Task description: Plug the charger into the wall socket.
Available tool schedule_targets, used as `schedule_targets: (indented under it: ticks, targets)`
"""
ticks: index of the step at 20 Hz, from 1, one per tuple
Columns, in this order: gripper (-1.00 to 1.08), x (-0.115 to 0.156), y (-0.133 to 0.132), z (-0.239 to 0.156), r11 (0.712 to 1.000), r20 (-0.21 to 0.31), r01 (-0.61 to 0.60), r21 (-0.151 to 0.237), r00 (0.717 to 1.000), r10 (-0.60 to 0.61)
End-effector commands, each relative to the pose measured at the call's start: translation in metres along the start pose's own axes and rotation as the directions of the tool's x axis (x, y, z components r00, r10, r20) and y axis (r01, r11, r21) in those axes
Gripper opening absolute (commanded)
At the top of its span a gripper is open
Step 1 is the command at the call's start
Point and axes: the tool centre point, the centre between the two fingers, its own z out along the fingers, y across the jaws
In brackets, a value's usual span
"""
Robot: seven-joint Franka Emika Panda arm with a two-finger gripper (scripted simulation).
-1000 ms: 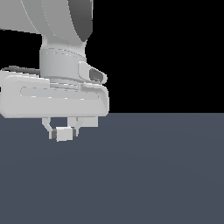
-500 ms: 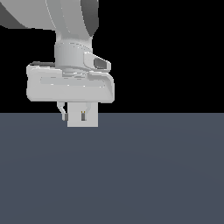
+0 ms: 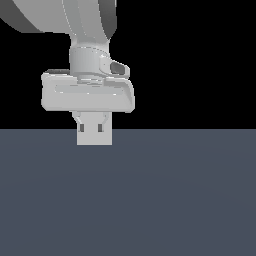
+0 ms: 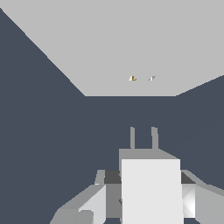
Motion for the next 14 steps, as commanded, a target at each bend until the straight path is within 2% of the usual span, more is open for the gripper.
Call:
schedule_targets:
  ticks: [1, 14]
  targets:
    - [-1.0, 0.0001, 0.0004, 0.0001, 1.0, 0.001, -0.002, 0.0, 1.0, 0.002]
    - [-1.0, 0.0078, 0.0001, 0.0013, 1.0, 0.001, 0.0, 0.0, 1.0, 0.0]
